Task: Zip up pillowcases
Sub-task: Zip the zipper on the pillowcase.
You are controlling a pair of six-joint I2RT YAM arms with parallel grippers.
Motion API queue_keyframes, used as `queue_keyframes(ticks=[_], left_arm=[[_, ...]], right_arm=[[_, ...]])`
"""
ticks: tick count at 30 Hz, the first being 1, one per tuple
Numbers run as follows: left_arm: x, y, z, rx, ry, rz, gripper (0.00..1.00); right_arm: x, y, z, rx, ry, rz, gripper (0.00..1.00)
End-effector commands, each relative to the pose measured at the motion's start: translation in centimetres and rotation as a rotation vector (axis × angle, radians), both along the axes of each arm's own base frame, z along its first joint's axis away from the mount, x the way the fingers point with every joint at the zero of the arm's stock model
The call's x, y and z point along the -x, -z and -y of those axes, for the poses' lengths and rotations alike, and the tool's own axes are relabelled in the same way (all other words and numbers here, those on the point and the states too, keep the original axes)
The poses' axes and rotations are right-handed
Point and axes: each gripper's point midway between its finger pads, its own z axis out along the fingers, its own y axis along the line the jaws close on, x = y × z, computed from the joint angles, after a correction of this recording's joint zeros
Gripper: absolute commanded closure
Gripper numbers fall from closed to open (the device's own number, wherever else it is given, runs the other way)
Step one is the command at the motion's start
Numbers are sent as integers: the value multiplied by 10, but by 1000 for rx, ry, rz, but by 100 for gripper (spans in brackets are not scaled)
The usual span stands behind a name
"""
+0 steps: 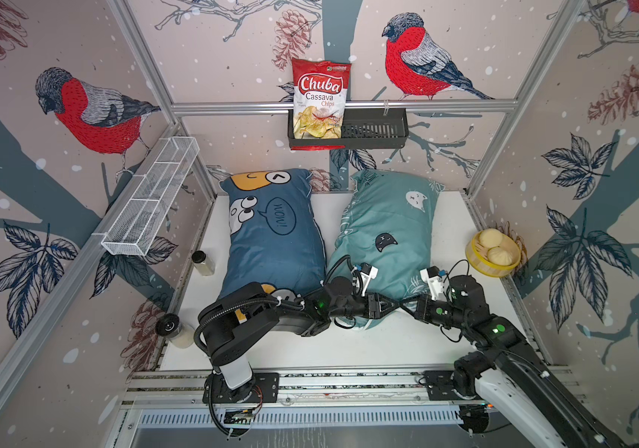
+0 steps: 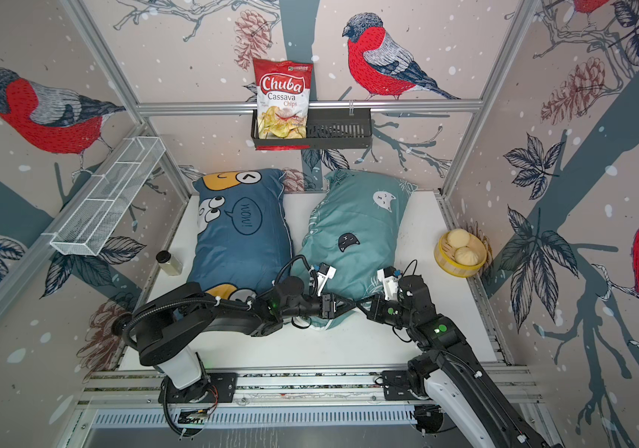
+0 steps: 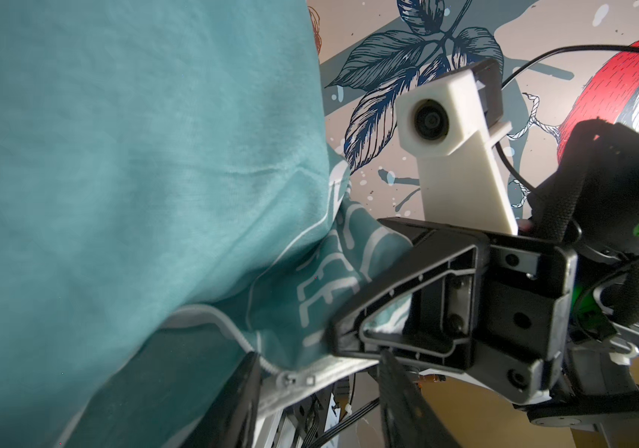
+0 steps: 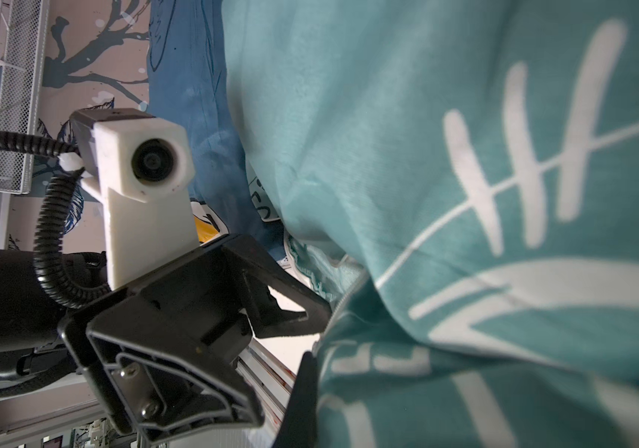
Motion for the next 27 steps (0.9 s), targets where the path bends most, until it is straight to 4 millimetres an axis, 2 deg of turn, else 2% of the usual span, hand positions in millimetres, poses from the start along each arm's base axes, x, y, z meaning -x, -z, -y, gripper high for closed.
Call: queue_keyframes(ticks=[1,7,27], left_arm=[[1,-18,2,107,-5,-13,52],[4,-13,3,127,-11,-42,55],[-4,-7,-5,154,-72,-82,67]], right_arm=[[-6,-11,-8,-56,-14,41,100],[-7,-8,-11,-67,-17,41,100],[0,-1,-6,-38,-21,35,100]])
